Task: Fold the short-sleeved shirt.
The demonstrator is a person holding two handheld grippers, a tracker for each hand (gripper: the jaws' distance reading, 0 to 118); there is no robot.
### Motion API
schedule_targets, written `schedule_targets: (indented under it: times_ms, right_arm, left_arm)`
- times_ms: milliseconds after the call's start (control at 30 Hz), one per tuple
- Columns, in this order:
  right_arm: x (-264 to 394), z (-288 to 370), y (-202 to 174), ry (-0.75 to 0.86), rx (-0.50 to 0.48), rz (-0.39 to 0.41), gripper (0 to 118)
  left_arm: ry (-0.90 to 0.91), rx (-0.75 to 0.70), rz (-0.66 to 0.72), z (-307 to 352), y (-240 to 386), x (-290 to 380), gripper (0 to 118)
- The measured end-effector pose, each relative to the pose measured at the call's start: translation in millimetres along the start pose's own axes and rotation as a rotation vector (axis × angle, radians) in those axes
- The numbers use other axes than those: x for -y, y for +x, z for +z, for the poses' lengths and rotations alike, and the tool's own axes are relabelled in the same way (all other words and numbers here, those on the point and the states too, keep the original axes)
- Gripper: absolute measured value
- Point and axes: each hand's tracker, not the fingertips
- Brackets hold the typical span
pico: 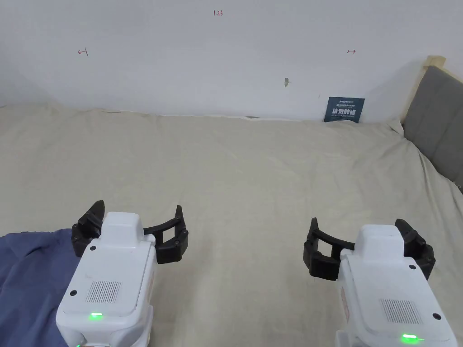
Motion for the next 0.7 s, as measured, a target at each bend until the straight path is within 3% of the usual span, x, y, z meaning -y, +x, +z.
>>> schedule_targets:
  times_ms: [367, 400, 467, 500, 533, 567, 700]
  right_arm:
    - [-2.5, 1.0, 2.0, -0.004, 0.007, -0.01, 118]
    - [-2.9, 1.0, 2.3, -0.006, 0.005, -0.012, 112]
    - [-4.2, 1.3, 2.6, -0.018, 0.003, -0.014, 83]
    - [-4.7, 1.2, 3.0, -0.024, 0.0, -0.016, 61]
    - [-5.1, 0.5, 3.4, -0.032, -0.001, -0.021, 22]
    - [-5.4, -1.1, 4.3, -0.041, 0.0, -0.023, 2]
    - [-5.0, -2.2, 6.2, -0.047, -0.012, -0.03, 1]
  left_arm:
    - [-0.01, 0.005, 0.017, -1.9, -0.7, -3.0, 115]
    - [-0.01, 0.005, 0.024, -1.6, -0.7, -3.1, 108]
    - [-0.017, 0.007, 0.031, -1.7, 0.3, -4.5, 71]
    - [-0.018, 0.006, 0.031, -1.8, 0.5, -4.8, 47]
    - [-0.021, 0.005, 0.032, -2.0, 1.1, -4.1, 17]
    - [-0.031, 0.002, 0.026, -2.8, 1.5, -3.9, 0]
    - [-0.036, 0.005, 0.03, -0.2, -3.1, -4.2, 0]
